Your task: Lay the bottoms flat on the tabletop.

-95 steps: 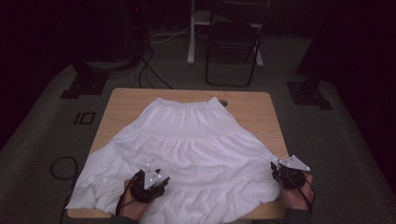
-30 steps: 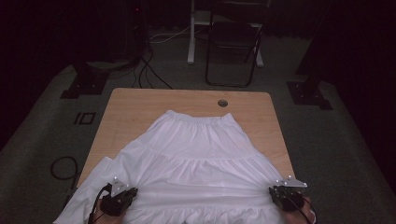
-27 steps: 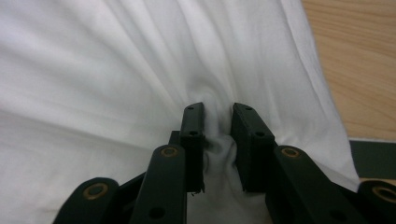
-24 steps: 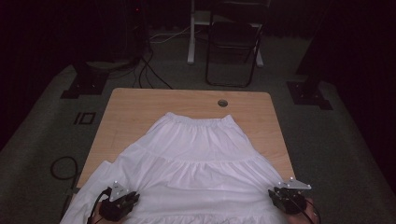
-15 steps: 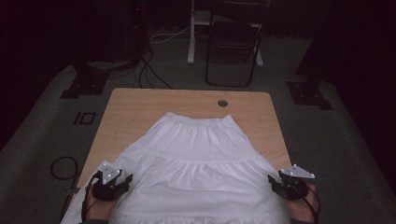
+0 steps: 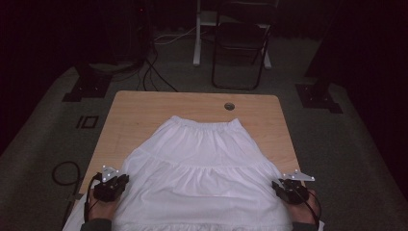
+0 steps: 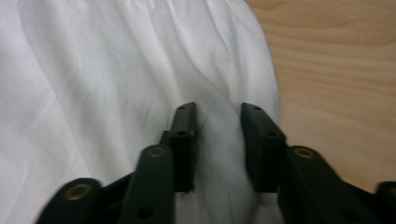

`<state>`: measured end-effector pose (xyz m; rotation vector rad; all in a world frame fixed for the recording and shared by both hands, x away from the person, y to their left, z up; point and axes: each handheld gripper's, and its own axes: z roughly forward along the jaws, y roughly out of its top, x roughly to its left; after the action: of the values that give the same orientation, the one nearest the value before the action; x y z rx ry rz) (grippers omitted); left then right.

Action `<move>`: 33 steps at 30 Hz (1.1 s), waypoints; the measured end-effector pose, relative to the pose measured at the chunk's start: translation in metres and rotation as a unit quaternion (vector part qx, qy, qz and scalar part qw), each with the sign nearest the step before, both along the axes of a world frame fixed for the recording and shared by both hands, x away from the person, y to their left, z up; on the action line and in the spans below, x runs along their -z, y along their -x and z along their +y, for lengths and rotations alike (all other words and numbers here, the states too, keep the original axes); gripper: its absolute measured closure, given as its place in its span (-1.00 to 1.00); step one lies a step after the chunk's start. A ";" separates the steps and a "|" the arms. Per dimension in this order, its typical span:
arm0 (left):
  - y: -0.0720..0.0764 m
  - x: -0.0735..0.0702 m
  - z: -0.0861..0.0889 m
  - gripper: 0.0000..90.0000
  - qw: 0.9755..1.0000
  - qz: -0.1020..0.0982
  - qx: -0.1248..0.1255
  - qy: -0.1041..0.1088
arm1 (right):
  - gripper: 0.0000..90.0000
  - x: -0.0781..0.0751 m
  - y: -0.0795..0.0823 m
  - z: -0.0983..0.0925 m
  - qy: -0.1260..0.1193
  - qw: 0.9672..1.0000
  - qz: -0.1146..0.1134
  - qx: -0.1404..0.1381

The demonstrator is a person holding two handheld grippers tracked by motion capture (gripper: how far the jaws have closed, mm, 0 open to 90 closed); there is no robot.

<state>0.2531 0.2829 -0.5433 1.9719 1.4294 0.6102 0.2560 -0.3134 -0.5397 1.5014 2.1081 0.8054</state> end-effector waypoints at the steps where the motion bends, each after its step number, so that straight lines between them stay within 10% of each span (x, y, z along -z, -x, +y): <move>1: 0.004 -0.001 0.001 0.91 1.000 0.006 -0.001 0.002 | 0.59 0.000 0.003 0.000 0.001 1.000 0.001 -0.002; 14: 0.066 -0.007 -0.003 0.91 0.999 0.046 -0.004 0.002 | 0.70 -0.006 0.044 -0.008 0.002 0.999 0.040 -0.004; 17: 0.071 -0.010 -0.007 0.68 1.000 0.017 0.023 0.002 | 0.59 -0.008 0.047 -0.008 0.011 0.999 0.045 -0.015; 22: 0.040 -0.027 -0.018 0.24 0.999 -0.034 0.018 -0.003 | 0.11 -0.016 0.032 0.006 0.014 0.999 -0.014 -0.027; 28: -0.027 -0.008 -0.030 0.07 1.000 -0.015 -0.008 -0.022 | -0.03 -0.007 -0.017 0.027 0.010 0.999 -0.026 -0.023; 33: -0.028 0.000 -0.035 0.59 1.000 -0.003 0.012 -0.003 | 0.25 0.002 -0.017 0.032 0.006 0.999 -0.015 -0.034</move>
<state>0.2811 0.2481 -0.5433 1.9876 1.4009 0.6098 0.2733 -0.2809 -0.5419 1.4093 2.1486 0.8342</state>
